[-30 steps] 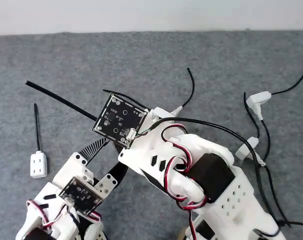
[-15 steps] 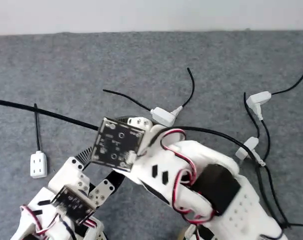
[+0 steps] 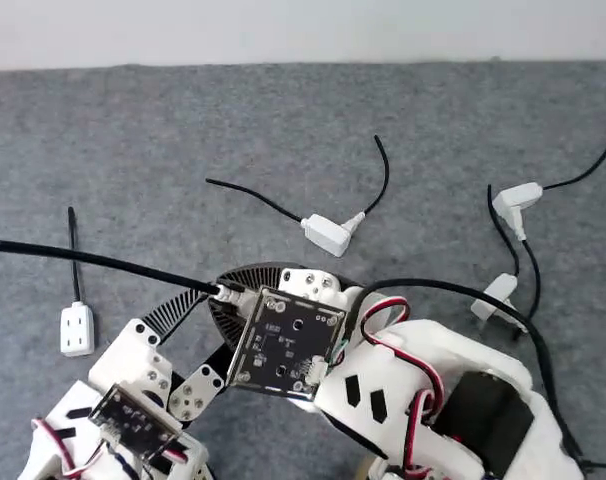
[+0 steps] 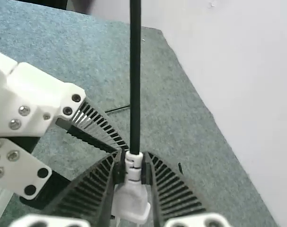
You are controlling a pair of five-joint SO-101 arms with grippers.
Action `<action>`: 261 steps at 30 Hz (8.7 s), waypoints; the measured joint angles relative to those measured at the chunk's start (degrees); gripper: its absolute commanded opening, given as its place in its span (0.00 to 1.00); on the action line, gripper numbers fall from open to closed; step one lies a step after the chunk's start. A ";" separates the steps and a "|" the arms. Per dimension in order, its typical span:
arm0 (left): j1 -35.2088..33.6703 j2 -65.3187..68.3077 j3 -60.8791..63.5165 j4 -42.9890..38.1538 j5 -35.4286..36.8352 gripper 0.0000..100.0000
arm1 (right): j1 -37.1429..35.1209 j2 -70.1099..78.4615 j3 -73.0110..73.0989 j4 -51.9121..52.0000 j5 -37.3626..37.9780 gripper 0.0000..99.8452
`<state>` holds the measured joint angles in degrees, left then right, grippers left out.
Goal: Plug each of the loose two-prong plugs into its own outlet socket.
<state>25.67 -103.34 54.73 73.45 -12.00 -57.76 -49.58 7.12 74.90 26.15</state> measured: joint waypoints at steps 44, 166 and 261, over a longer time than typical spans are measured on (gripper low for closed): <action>4.84 0.00 -4.04 -4.40 -1.14 0.18 | -3.69 -11.25 8.88 -3.87 0.09 0.01; -130.55 77.80 -21.71 -48.44 11.78 0.19 | 2.37 79.21 -77.36 21.36 -11.43 0.01; -73.85 77.71 6.24 -20.75 -4.22 0.19 | 4.66 79.47 -90.02 25.76 -13.89 0.01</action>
<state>-48.18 -25.63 60.97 52.70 -16.22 -53.10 29.89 -82.90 100.66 12.26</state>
